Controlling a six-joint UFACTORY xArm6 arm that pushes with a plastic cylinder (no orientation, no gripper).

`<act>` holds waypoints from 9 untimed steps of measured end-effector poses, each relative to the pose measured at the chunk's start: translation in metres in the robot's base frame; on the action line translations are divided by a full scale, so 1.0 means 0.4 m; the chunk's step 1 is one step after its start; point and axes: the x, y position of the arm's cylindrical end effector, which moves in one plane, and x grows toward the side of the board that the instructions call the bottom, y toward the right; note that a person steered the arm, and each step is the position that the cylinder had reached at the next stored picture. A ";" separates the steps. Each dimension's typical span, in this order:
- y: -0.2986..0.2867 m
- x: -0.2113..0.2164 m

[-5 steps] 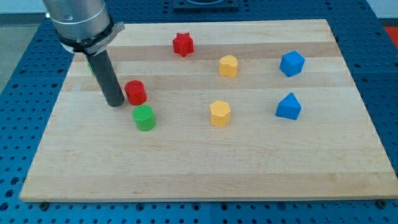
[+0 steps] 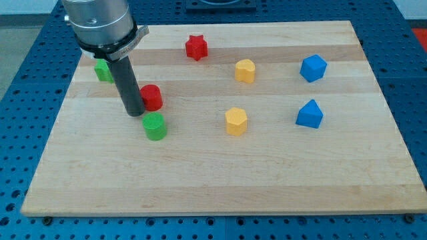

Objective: Slide the red circle diagonal to the hexagon

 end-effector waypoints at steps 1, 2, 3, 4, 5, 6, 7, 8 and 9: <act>0.006 -0.011; 0.029 -0.088; 0.027 -0.074; 0.021 -0.063; 0.045 -0.063; 0.086 -0.096; 0.102 -0.110; 0.103 -0.110; 0.103 -0.110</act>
